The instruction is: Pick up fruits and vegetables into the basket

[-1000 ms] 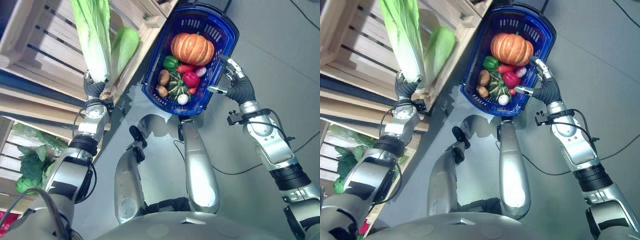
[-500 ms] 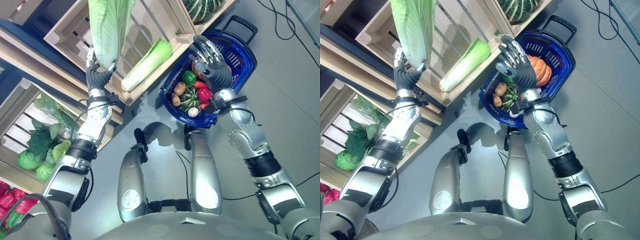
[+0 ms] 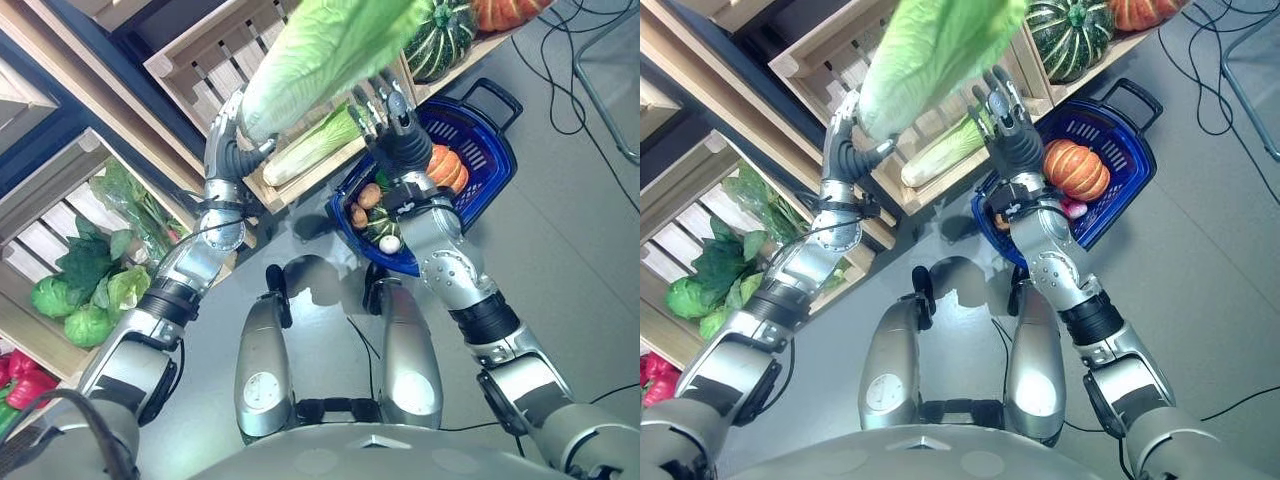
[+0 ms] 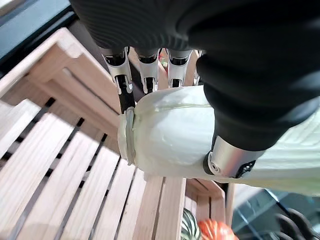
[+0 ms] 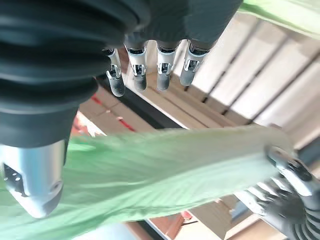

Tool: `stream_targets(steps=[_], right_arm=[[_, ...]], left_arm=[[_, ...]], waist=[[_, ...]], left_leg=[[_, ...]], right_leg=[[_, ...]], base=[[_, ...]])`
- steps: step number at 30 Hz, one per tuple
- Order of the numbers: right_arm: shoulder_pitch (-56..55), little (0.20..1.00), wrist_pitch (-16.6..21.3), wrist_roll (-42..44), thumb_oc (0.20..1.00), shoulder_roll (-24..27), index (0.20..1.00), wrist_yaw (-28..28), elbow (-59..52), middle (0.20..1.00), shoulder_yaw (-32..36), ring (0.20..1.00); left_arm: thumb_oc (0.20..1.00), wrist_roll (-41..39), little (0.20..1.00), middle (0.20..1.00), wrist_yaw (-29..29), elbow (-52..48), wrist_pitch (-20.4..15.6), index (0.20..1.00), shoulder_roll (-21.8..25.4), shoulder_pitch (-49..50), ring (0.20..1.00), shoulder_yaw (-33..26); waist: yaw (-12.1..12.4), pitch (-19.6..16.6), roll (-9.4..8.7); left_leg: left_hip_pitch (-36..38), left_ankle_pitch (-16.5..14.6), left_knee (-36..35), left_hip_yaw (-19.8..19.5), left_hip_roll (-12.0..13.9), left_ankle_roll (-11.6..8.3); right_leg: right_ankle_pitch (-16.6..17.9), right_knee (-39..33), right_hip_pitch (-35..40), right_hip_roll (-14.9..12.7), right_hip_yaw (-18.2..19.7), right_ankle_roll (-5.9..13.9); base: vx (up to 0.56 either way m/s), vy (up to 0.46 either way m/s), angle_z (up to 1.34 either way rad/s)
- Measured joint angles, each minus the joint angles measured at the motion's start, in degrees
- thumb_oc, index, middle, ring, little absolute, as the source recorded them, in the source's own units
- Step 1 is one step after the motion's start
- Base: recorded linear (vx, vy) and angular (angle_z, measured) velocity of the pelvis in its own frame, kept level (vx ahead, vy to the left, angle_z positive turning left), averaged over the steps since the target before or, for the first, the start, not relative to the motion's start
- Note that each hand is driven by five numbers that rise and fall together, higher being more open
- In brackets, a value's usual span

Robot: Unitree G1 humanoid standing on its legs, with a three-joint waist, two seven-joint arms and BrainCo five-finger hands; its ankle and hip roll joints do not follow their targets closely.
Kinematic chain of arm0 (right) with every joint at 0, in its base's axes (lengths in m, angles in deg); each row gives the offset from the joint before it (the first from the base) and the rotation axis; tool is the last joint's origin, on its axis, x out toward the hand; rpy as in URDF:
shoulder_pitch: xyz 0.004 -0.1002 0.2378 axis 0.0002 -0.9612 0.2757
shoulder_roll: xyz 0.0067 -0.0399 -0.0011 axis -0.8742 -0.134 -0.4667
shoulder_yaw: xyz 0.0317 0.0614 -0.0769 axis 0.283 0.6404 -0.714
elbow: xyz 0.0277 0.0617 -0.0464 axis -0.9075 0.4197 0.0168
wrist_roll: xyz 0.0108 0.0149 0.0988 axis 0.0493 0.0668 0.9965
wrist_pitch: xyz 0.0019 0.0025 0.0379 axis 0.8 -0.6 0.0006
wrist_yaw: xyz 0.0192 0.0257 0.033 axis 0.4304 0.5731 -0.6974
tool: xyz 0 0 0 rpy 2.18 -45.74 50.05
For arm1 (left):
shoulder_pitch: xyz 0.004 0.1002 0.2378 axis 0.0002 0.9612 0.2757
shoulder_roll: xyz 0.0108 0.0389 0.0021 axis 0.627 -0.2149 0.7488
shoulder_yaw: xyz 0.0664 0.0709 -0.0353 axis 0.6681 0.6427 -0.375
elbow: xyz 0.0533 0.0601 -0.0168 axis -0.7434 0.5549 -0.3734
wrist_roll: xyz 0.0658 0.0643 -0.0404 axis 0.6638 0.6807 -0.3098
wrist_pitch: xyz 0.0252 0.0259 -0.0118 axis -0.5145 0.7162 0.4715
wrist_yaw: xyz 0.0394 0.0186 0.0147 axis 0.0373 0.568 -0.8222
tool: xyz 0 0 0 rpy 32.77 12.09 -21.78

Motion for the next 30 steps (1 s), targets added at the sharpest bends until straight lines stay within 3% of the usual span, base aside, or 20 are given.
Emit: stream_targets(steps=[4, 17, 25, 30], right_arm=[[0.0, 1.0, -0.15, 0.85, 1.0, -0.18, 1.0, 0.31, 0.46, 1.0, -0.44, 1.0], [0.06, 1.0, -2.42, 4.71, 1.0, 0.71, 1.0, 5.65, 5.03, 1.0, -2.48, 1.0], [0.1, 1.0, -0.96, -2.18, 1.0, 1.91, 1.0, 9.5, 5.04, 1.0, -2.49, 1.0], [-0.02, 1.0, 2.93, -2.59, 1.0, 2.58, 1.0, 13.62, 5.07, 1.0, -2.42, 1.0]], left_arm=[[0.2, 5.26, 0.2, 0.2, -0.01, -1.5, 1.4, 0.2, 1.65, -1.47, 0.2, 2.71], [0.2, 19.13, 0.2, 0.2, 2.23, -1.84, 11.26, 0.2, 5.95, -5.81, 0.2, 8.51], [0.2, 24.45, 0.2, 0.2, 8.75, -6.01, 16.22, 0.2, 5.97, -6.91, 0.2, 10.35], [0.2, 30.62, 0.2, 0.2, 10.12, -7.57, 18.5, 0.2, 6.67, -7.73, 0.2, 12.26]], waist=[[0.02, 0.09, -0.2], [-0.1, 0.22, -0.49], [-0.19, 0.23, -0.51], [-0.23, 0.23, -0.51]], left_leg=[[0.03, -0.01, 0.14, -0.15, 0.0, 0.03], [0.35, -1.01, 0.77, -0.31, -0.3, 0.37], [-0.14, -1.1, 0.67, -0.31, -0.33, 0.49], [-0.53, -1.22, 0.31, 0.22, -0.36, 0.57]], right_leg=[[0.04, -0.33, 0.39, -0.08, -0.38, 0.03], [0.54, -1.87, 1.94, -0.38, -0.78, 0.57], [0.66, -2.64, 1.79, -0.37, -0.9, 0.78], [0.74, -2.98, 1.13, -0.41, -0.65, 0.88]], base=[[0.01, -0.002, 0.03], [-0.01, 0.006, 0.01], [-0.02, 0.015, 0.0], [-0.03, 0.016, -0.03]])
